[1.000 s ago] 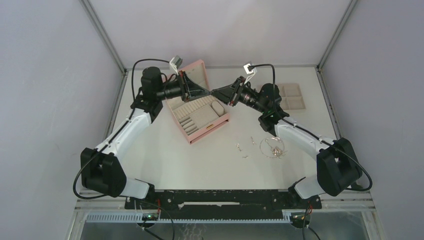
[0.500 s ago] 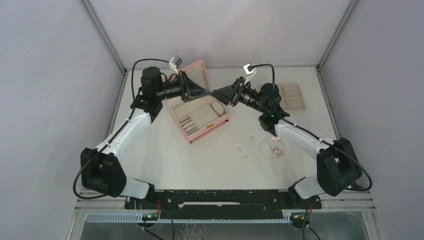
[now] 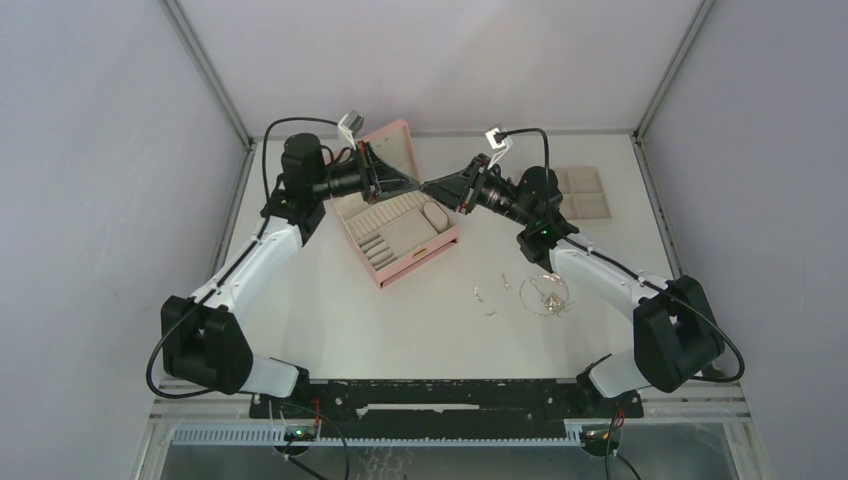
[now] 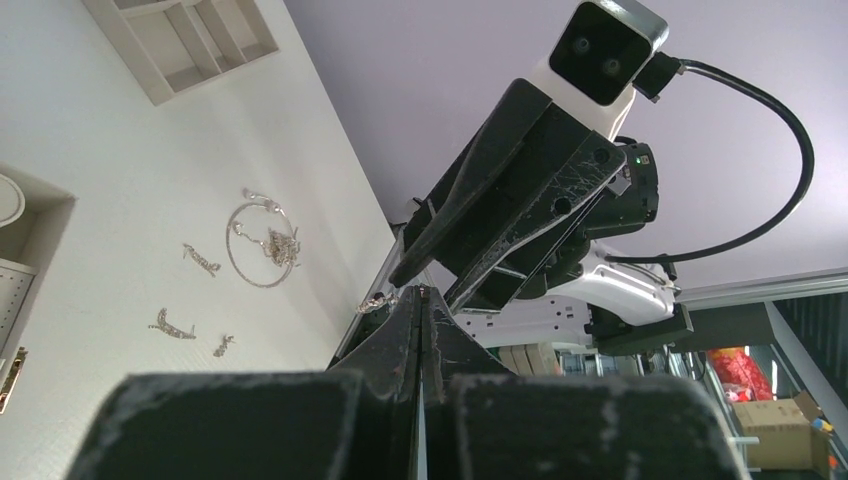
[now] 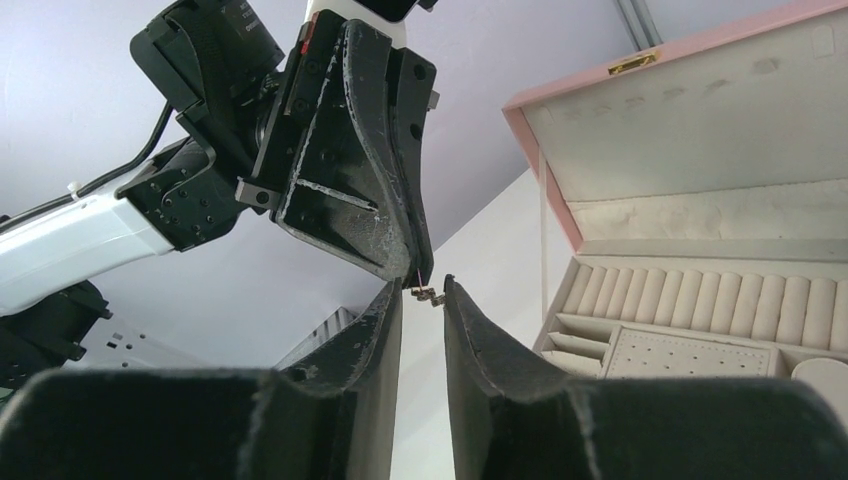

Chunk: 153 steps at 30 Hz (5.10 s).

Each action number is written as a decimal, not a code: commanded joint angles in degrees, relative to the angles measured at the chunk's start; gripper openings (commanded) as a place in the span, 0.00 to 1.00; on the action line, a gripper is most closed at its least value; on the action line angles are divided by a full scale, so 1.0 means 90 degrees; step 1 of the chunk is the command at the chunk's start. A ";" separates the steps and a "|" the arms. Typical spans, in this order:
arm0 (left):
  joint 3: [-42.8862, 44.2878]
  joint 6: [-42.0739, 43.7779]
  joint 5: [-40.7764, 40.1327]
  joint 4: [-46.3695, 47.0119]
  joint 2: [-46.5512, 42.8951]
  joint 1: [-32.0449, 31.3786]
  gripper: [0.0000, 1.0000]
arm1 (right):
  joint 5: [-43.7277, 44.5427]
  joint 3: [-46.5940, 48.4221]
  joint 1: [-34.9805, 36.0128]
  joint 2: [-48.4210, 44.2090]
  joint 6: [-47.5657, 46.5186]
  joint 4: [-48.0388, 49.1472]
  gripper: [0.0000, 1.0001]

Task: Organize the mixed jewelry
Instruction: Pick up the jewelry from the center of the board, then adjust the jewelry box at the center of the board.

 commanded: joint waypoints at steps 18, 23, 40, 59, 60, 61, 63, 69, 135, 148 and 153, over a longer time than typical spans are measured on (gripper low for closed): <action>0.0175 -0.0003 0.0107 0.0192 -0.0325 0.0027 0.00 | 0.0024 0.0039 -0.0034 0.0016 0.0210 0.0350 0.02; 0.0155 0.0019 0.0107 0.0192 -0.0342 0.0030 0.00 | 0.0022 0.0038 -0.0036 0.0039 0.0321 0.0373 0.00; 0.0145 0.0135 0.0029 0.0070 -0.0434 0.0030 0.00 | -0.0401 0.0039 -0.0085 0.0101 0.0866 0.0667 0.27; 0.0175 0.0119 0.0036 0.0062 -0.0432 0.0028 0.00 | -0.0391 0.0039 -0.0088 0.0195 0.0900 0.1134 0.29; 0.0175 0.0124 0.0036 0.0061 -0.0431 0.0030 0.00 | -0.0393 0.0034 -0.0086 0.0203 0.0899 0.1122 0.29; 0.0175 0.0125 0.0035 0.0056 -0.0438 0.0027 0.00 | -0.0394 0.0039 -0.0094 0.0204 0.0899 0.1110 0.30; 0.0175 0.0125 0.0036 0.0062 -0.0433 0.0026 0.00 | -0.0389 0.0034 -0.0086 0.0213 0.0895 0.1094 0.31; 0.0184 0.0125 0.0036 0.0070 -0.0415 0.0022 0.00 | -0.0335 0.0039 -0.0101 0.0231 0.0890 0.1116 0.28; 0.1003 0.2042 -0.1264 -0.2947 -0.0483 0.0479 0.48 | 0.0100 0.0038 -0.0271 -0.0426 0.0019 -0.1326 0.00; -0.0490 0.2480 -0.5594 -0.4444 -0.0996 0.0459 0.55 | 0.1555 0.0866 0.0170 -0.0838 -0.1609 -0.3988 0.00; -0.0687 0.2412 -0.5837 -0.4318 -0.0625 0.0445 0.47 | 0.1949 0.1485 0.0378 -0.0622 -0.2039 -0.4993 0.00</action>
